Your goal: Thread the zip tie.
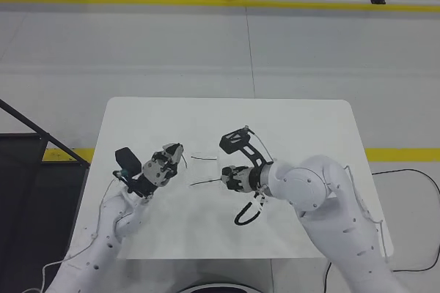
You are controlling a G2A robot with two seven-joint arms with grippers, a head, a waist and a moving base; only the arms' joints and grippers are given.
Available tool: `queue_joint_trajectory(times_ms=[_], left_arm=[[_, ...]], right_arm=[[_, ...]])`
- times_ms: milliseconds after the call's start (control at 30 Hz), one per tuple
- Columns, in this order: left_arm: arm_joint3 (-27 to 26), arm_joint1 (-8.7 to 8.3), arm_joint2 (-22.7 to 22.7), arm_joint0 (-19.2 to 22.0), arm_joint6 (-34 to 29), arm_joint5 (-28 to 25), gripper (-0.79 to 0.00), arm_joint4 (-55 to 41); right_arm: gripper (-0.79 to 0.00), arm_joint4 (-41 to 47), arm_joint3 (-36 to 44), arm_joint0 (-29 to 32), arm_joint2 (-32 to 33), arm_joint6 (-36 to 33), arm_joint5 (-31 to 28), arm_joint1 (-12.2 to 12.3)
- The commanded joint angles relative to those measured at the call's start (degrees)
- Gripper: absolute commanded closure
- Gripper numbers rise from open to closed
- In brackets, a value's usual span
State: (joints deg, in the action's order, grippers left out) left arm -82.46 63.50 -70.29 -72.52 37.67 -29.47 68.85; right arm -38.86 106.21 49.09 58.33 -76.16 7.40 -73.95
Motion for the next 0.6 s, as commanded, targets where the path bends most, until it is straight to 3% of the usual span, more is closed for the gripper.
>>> queue_joint_trajectory(times_ms=[0,233,567], left_arm=[[0.4,0.09,0.4,-0.2,2.9,0.7,0.000,2.6],[2.9,0.55,2.1,0.9,9.5,0.3,0.000,6.8],[3.2,0.62,2.2,1.2,9.6,0.4,0.000,6.7]], right_arm=[[0.000,0.0,0.0,0.0,0.0,0.0,0.0,0.0],[0.000,3.4,1.1,0.8,-0.2,4.0,0.9,-0.2],[0.000,16.3,1.3,0.6,4.5,5.8,6.8,-0.4]])
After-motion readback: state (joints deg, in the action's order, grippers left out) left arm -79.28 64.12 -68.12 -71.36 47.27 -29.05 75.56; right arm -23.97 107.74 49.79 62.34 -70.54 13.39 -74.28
